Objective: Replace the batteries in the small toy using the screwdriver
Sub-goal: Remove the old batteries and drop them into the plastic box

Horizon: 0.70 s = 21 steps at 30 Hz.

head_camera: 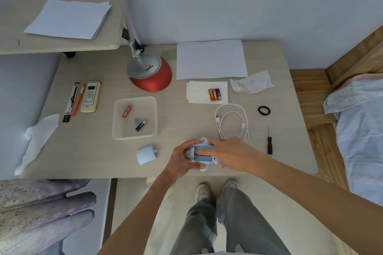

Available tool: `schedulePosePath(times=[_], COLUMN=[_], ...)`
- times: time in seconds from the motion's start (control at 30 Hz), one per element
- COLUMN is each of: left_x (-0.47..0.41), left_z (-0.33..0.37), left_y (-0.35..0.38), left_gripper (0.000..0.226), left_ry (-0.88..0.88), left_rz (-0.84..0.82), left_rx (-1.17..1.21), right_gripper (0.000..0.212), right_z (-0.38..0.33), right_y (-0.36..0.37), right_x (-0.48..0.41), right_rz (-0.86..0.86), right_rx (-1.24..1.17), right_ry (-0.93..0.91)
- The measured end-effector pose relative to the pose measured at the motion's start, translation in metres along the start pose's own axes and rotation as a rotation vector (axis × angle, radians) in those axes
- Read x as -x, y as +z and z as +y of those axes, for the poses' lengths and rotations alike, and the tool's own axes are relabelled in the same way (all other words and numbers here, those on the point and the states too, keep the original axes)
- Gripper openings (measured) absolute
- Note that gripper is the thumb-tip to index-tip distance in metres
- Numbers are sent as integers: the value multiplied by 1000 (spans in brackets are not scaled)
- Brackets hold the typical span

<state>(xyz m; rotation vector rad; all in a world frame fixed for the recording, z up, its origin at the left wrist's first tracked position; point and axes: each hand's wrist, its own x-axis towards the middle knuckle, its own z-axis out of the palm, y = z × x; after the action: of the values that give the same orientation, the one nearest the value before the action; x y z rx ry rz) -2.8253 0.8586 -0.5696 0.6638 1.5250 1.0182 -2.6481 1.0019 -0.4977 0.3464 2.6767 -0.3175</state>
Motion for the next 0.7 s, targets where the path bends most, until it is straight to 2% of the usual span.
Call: schedulePosePath(times=[0.3, 0.7], left_x=[0, -2], left_z=[2, 11], left_y=[-1, -5], left_gripper=[80, 78], left_ry=[-18, -23], left_rz=[3, -40], left_rx=[-36, -58], right_gripper=[77, 78], right_z=[6, 13], right_y=[-3, 2], right_x=[-12, -22], right_rz=[-31, -17], right_rx=[121, 149], right_ry=[-146, -221])
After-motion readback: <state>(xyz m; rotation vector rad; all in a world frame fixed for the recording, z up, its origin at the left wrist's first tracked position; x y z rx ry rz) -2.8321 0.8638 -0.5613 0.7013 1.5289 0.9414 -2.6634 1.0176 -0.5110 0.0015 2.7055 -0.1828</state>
